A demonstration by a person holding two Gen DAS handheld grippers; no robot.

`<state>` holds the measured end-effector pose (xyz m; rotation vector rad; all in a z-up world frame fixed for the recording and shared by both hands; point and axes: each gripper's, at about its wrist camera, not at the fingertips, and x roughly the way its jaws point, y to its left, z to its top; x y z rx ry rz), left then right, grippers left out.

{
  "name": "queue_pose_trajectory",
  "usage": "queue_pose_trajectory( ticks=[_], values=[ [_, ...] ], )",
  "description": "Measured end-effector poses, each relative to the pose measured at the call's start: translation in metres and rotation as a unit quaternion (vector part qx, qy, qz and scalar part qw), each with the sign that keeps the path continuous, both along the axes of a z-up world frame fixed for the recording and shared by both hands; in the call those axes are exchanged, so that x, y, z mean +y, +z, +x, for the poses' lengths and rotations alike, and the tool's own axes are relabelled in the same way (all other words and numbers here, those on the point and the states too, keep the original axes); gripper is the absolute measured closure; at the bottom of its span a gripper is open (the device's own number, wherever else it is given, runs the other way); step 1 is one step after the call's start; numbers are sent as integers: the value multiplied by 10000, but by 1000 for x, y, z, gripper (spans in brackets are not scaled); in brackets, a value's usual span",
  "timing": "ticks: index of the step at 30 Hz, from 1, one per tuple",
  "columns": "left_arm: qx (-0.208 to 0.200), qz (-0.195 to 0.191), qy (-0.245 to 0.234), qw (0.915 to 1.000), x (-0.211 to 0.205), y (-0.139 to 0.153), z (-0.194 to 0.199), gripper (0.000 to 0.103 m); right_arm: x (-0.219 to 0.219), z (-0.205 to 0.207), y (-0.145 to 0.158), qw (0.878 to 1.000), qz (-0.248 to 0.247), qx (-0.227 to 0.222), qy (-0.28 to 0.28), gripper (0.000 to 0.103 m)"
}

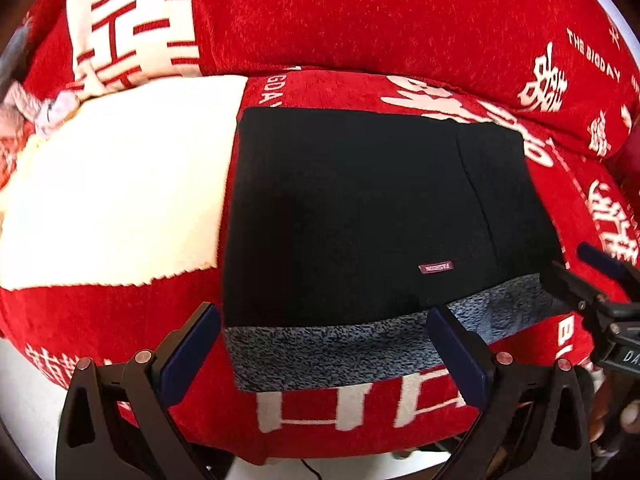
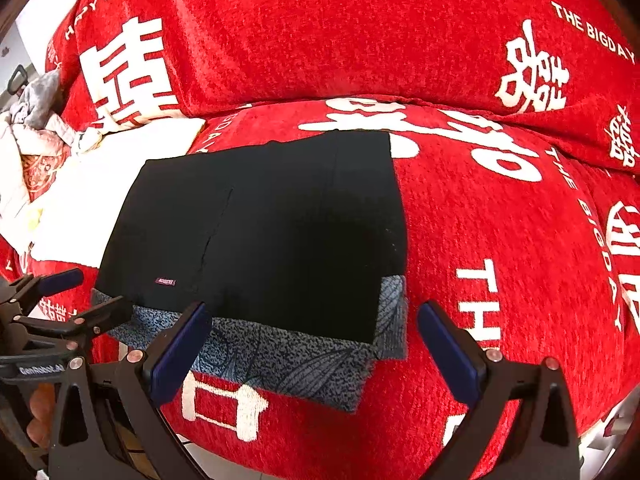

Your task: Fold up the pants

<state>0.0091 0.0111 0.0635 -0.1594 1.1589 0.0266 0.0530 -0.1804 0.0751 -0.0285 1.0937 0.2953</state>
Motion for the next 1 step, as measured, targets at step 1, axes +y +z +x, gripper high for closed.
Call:
queue_pose_trajectory(
  ticks=[1],
  values=[
    [-1, -20, 29, 10000, 1, 0, -1, 0, -3, -1, 0, 10000, 4, -8, -18, 0]
  ],
)
